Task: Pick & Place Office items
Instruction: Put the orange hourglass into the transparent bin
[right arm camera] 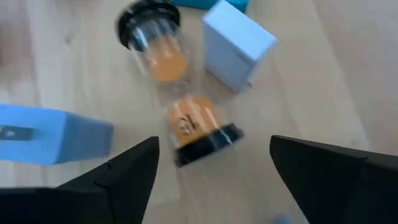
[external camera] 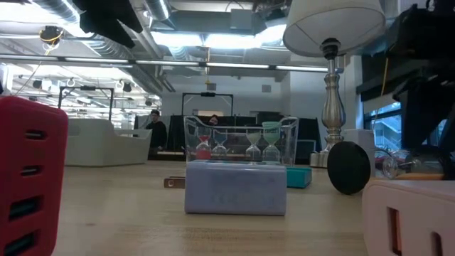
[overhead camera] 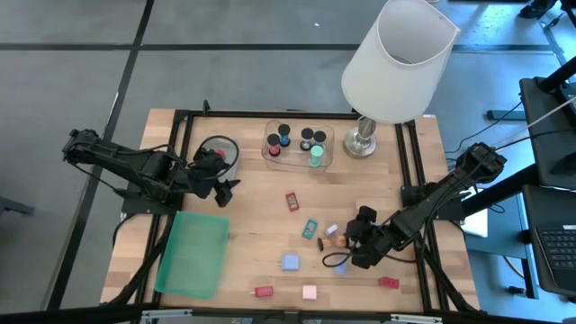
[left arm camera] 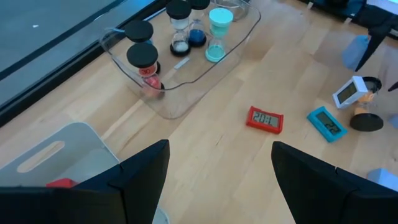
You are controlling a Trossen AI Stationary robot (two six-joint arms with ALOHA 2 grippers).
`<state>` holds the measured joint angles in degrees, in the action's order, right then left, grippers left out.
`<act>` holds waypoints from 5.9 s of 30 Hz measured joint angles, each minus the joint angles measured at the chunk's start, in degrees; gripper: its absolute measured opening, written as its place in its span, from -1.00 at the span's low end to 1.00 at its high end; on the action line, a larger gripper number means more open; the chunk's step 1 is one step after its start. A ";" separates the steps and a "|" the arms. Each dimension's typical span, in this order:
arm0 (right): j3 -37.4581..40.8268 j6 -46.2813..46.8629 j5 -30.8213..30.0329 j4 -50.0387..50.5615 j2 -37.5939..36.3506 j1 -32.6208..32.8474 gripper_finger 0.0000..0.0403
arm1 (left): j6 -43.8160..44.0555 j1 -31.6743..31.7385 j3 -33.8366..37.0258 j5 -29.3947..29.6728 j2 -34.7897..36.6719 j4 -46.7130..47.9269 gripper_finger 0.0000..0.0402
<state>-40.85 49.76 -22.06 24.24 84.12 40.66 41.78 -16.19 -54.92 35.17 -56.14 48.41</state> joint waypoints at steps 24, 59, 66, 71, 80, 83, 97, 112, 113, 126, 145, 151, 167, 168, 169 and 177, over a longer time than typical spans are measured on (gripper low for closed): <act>10.81 -3.69 -0.96 -20.07 0.04 -2.01 0.66 | -0.54 0.02 0.00 1.41 0.00 -0.28 0.40; 10.78 -5.42 -1.67 -22.67 4.59 -2.16 0.06 | -0.54 0.00 0.00 1.28 0.00 -0.42 0.40; 10.78 -5.27 -1.22 -22.83 4.57 -2.14 -0.13 | -0.54 0.00 0.00 1.26 0.00 -0.40 0.40; 10.76 -2.02 -0.35 -23.00 4.48 -2.76 -0.05 | -0.54 0.00 0.00 1.25 0.00 -0.41 0.40; 10.14 -5.59 1.80 -21.78 2.83 -2.97 0.32 | -0.54 0.00 0.00 1.23 0.00 -0.40 0.40; 7.87 -8.24 2.01 -21.27 1.22 -3.37 0.39 | -0.54 0.00 0.00 1.23 0.00 -0.42 0.40; -0.95 31.85 8.09 -15.02 0.57 -10.58 0.44 | -1.16 0.00 0.00 1.19 -0.02 -0.41 0.40; -10.41 48.74 15.26 -0.79 6.35 -13.64 0.44 | -15.41 0.00 0.00 1.24 -0.04 -0.37 0.40; -11.35 48.10 16.53 0.68 7.52 -14.14 0.44 | -16.00 0.00 0.00 1.26 -0.02 -0.38 0.40; -17.11 47.34 21.17 7.00 17.54 -16.50 0.44 | -18.14 0.00 0.02 1.26 -0.02 0.46 0.40; -17.17 34.41 17.47 7.36 18.71 -16.60 0.15 | -18.55 0.00 0.07 1.28 -0.02 1.11 0.40; -18.40 28.86 12.15 7.60 18.97 -16.99 0.06 | -18.55 0.00 0.07 1.27 -0.02 1.11 0.40; -31.14 4.90 -3.43 9.61 18.91 -21.27 0.08 | -18.53 0.00 0.07 1.28 -0.02 1.11 0.40; -31.79 2.78 -6.42 8.71 18.87 -21.71 0.08 | -18.53 0.01 0.07 1.28 -0.02 1.09 0.40; -32.18 0.46 -9.34 7.26 18.84 -22.16 0.08 | -18.49 0.02 0.07 1.28 -0.02 1.11 0.40; -29.56 -19.36 -19.95 -20.54 18.78 -26.96 0.08 | -16.98 0.00 0.07 1.26 -0.02 1.11 0.40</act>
<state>-70.40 30.40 -42.02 3.70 102.89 13.70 24.80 -16.19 -54.85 36.42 -56.16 49.52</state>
